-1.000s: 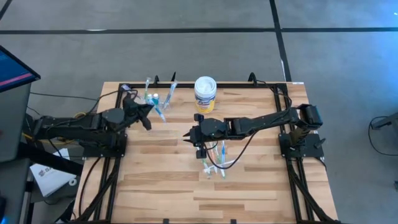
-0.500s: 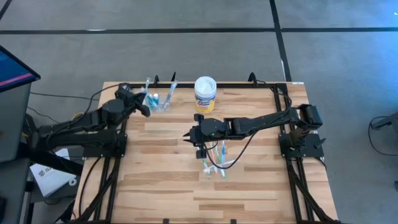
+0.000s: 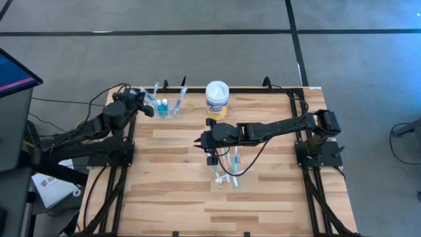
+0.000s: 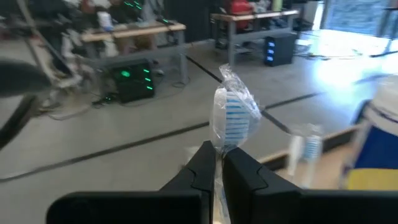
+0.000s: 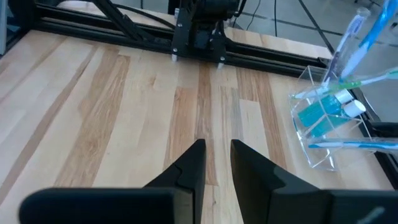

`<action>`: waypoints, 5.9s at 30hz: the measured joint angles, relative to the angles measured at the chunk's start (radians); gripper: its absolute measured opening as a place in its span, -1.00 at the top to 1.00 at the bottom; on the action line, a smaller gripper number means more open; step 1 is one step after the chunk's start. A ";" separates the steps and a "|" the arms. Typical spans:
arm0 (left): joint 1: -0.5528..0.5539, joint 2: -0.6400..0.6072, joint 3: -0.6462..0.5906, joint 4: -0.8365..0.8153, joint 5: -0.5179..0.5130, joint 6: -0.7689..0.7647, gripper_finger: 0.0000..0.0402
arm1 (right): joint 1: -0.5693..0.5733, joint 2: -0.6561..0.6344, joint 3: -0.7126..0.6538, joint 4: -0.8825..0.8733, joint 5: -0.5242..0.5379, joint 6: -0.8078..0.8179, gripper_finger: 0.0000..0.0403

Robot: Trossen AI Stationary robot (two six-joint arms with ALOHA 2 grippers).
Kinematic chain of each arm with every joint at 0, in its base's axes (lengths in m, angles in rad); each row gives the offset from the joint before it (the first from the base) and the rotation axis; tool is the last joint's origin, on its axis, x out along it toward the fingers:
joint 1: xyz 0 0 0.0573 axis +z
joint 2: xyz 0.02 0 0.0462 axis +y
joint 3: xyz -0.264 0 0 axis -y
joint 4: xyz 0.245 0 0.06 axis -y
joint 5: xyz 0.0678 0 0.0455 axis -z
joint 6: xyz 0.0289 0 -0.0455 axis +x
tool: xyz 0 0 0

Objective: Pick & Place toothbrushing station
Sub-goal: Put the blue toothbrush into the transparent organizer, then put the green toothbrush into the transparent organizer

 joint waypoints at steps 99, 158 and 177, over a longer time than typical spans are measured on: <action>0.004 0.072 -0.169 0.041 -0.263 -0.050 0.12 | -0.019 0.000 -0.026 0.007 0.000 0.010 0.67; -0.467 0.099 -0.378 0.437 0.432 -0.320 0.12 | 0.004 0.160 -0.025 -0.310 -0.084 0.288 0.67; -0.478 0.192 -0.377 0.502 0.432 -0.319 0.12 | -0.033 0.229 -0.027 -0.284 -0.105 0.345 0.67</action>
